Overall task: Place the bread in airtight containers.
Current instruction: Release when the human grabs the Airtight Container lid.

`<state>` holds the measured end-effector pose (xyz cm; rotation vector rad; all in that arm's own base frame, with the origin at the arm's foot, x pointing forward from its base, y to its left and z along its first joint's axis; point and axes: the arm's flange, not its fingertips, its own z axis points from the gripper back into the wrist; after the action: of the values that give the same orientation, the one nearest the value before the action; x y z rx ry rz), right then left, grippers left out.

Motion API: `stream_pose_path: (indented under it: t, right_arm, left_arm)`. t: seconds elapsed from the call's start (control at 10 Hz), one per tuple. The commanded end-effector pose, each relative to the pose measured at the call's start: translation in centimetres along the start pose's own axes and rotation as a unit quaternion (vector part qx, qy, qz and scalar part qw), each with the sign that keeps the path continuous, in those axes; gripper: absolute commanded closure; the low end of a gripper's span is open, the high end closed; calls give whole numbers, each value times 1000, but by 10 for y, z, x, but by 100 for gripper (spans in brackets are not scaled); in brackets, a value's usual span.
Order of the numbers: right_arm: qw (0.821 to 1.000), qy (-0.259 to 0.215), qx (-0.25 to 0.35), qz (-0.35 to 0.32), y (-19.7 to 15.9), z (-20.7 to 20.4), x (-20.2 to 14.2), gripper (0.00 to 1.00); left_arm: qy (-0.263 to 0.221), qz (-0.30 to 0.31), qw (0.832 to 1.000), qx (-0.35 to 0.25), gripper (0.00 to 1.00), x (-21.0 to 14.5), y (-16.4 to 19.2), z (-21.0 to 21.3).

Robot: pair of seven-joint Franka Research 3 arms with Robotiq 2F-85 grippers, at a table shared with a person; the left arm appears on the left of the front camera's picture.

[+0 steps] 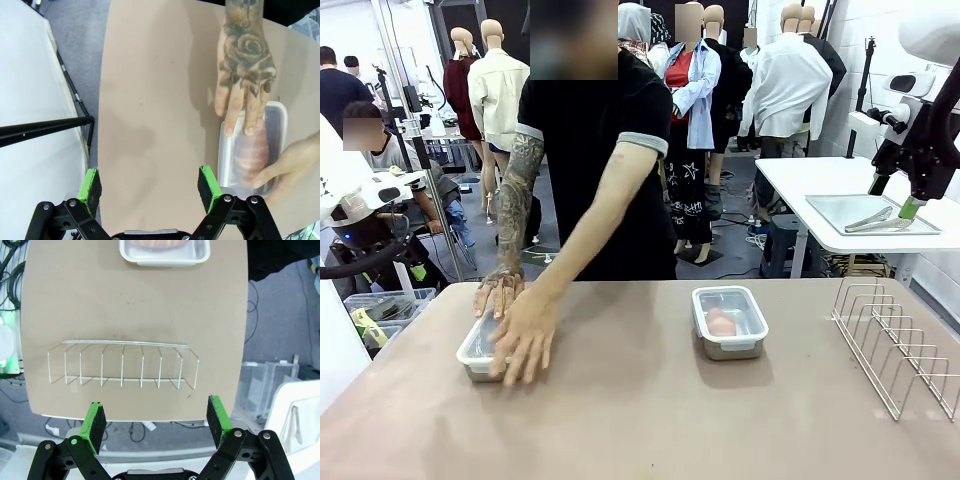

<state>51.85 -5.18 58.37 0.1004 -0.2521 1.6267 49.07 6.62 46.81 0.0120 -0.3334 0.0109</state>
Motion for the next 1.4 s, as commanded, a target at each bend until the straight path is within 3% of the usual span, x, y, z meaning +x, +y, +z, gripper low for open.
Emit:
stream_pose_path:
  t: [0.0, 1.3]
  right_arm:
    - [1000, 10, -1, -5, 0, 0, 1, 0]
    - [1000, 10, -1, -5, 0, 0, 1, 0]
  left_arm:
    - [0, 0, 1000, 0, 0, 0, 0, 0]
    - [0, 0, 1000, 0, 0, 0, 0, 0]
